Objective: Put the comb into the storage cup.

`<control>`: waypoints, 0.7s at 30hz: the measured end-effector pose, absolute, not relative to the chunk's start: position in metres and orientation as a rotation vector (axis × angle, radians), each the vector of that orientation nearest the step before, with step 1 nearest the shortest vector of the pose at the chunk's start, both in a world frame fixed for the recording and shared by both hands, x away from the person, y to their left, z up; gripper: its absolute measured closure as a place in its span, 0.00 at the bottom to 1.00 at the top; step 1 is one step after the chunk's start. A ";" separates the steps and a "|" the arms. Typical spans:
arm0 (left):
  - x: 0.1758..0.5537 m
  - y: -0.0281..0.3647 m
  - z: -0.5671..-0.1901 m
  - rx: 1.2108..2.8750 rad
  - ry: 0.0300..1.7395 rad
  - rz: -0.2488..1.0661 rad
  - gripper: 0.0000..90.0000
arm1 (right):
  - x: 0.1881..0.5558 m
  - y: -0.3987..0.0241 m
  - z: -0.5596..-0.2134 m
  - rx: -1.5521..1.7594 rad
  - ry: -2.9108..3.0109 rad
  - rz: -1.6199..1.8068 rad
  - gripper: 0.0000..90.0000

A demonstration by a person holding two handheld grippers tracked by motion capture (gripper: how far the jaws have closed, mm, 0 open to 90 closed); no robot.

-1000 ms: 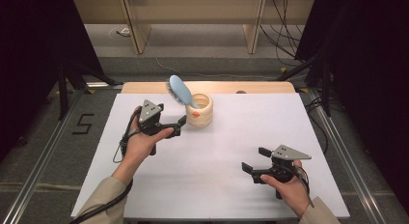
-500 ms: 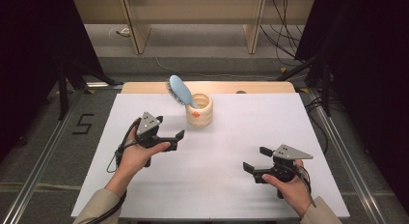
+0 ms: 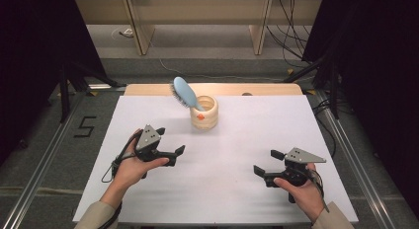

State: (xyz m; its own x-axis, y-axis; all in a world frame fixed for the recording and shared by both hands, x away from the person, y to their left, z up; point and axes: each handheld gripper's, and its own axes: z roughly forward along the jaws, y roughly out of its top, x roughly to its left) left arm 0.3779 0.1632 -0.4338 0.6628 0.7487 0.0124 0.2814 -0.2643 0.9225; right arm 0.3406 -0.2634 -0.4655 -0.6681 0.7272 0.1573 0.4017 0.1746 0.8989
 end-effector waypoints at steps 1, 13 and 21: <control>0.378 0.165 -0.435 1.843 0.810 0.560 0.09 | 0.341 -0.264 -0.466 1.076 2.147 1.489 0.09; 0.371 0.187 -0.447 1.843 0.830 0.566 0.09 | 0.340 -0.269 -0.465 1.075 2.139 1.478 0.09; 0.365 0.193 -0.458 1.858 0.843 0.580 0.09 | 0.340 -0.271 -0.464 1.076 2.130 1.472 0.09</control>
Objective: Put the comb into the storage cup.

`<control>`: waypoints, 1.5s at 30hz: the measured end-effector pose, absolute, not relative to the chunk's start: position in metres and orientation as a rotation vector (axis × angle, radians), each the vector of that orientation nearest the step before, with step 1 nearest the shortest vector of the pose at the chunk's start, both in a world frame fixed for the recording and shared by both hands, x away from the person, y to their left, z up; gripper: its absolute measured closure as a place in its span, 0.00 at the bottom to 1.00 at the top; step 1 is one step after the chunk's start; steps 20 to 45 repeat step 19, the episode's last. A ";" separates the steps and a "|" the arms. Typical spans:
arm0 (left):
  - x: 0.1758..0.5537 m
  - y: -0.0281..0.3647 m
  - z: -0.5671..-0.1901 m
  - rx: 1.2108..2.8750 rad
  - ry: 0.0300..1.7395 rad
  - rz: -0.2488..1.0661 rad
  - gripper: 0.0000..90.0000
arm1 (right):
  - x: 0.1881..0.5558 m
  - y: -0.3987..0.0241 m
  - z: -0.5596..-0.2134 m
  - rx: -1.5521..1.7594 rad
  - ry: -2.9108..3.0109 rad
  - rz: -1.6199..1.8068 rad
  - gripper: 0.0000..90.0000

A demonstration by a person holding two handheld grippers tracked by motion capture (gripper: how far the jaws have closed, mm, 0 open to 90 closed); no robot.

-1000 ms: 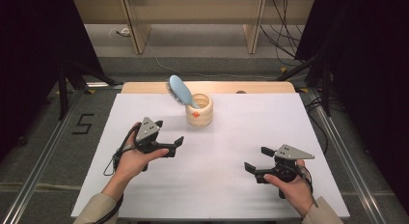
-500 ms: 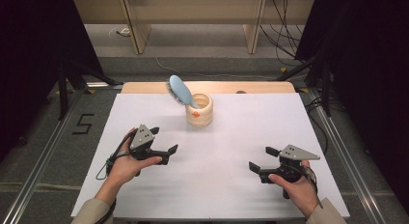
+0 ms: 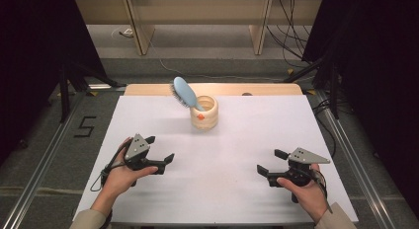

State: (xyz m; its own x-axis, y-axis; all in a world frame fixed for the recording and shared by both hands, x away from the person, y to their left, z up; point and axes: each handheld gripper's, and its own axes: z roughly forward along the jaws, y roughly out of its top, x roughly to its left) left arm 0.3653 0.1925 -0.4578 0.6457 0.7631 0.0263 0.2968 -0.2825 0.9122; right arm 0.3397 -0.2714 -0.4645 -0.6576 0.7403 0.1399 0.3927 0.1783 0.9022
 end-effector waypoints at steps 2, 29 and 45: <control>0.365 0.193 -0.459 1.861 0.845 0.584 0.09 | 0.340 -0.271 -0.465 1.075 2.128 1.469 0.09; 0.364 0.189 -0.466 1.841 0.891 0.575 0.09 | 0.341 -0.270 -0.468 1.074 2.121 1.460 0.08; 0.364 0.189 -0.466 1.841 0.891 0.575 0.09 | 0.341 -0.270 -0.468 1.074 2.121 1.460 0.08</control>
